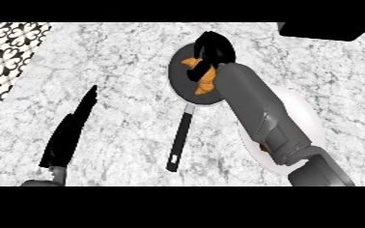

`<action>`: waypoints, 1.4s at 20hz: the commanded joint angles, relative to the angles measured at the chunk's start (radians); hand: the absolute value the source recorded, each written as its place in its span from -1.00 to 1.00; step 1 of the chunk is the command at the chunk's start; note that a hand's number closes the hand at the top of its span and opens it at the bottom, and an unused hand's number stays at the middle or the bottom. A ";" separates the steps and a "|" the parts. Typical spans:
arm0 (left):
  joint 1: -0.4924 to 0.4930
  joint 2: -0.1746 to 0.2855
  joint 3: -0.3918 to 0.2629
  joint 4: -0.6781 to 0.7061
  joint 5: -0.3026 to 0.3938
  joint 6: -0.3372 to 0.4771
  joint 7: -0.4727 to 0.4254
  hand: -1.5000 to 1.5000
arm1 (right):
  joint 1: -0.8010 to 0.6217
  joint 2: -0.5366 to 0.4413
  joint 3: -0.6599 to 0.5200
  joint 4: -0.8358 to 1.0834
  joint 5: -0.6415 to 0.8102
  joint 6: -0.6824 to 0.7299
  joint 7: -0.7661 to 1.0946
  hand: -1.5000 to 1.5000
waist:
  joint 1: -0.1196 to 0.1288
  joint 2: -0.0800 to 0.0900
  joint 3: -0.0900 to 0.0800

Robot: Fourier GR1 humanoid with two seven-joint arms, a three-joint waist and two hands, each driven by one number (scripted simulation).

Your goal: Pick the croissant from the plate and place it in the pan

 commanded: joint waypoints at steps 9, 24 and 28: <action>-0.029 -0.006 -0.017 0.020 -0.028 -0.005 -0.004 0.00 | 0.028 0.013 -0.210 0.010 -0.270 -0.132 -0.221 -1.00 | 0.019 0.006 0.002; 0.097 -0.020 0.001 -0.028 -0.030 0.021 -0.027 0.00 | 0.087 -0.126 -0.488 0.024 -0.469 -0.295 -0.453 -1.00 | -0.048 -0.020 0.001; 0.036 0.021 0.080 0.001 0.016 -0.016 -0.002 0.00 | 0.144 -0.219 -0.492 0.024 -0.470 -0.180 -0.544 -1.00 | -0.075 -0.026 0.000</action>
